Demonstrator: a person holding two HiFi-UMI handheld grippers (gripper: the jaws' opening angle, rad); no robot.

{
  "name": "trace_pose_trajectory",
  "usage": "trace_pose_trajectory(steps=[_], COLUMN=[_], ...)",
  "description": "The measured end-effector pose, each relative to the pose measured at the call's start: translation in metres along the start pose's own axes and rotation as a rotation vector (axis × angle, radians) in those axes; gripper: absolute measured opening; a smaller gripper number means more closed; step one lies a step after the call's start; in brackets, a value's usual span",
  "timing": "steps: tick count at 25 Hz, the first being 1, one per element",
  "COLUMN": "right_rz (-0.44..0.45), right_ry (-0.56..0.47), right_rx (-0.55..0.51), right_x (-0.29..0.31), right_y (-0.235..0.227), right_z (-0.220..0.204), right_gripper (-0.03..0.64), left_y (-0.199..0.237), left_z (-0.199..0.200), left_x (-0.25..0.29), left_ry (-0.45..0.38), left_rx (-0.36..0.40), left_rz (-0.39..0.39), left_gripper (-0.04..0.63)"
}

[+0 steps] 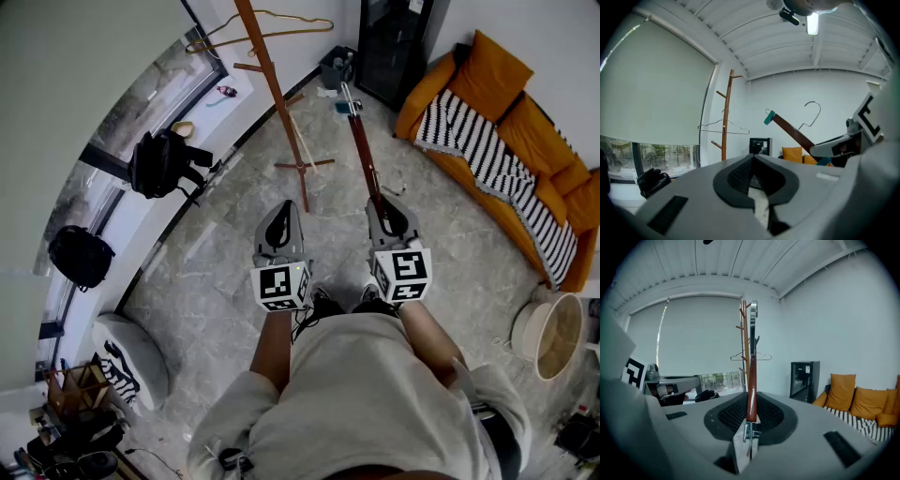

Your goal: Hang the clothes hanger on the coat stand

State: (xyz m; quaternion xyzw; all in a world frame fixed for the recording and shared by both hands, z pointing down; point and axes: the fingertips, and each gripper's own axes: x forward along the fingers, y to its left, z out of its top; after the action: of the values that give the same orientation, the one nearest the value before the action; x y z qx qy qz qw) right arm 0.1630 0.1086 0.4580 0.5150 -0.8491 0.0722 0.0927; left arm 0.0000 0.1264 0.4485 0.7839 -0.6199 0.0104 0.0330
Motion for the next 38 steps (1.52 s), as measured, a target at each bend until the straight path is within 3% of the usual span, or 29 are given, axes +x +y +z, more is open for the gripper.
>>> trace_pose_trajectory(steps=[14,26,38], right_rz=[-0.001,0.036,0.164], right_ry=[-0.009,-0.004,0.044], right_rx=[-0.037,-0.059,-0.096], right_x=[0.013,0.045,0.092], right_y=[0.014,0.071,0.091], right_z=[0.002,0.005,-0.003], right_gripper=[0.054,0.054,0.054], left_y=[0.015,0.078,0.101], left_z=[-0.014,-0.024,-0.04], left_x=[0.0,-0.025,0.001], left_ry=[0.02,0.03,0.055], left_rx=[-0.012,-0.024,-0.049], left_rz=[-0.011,-0.001,-0.013], left_gripper=[0.009,0.009,0.009])
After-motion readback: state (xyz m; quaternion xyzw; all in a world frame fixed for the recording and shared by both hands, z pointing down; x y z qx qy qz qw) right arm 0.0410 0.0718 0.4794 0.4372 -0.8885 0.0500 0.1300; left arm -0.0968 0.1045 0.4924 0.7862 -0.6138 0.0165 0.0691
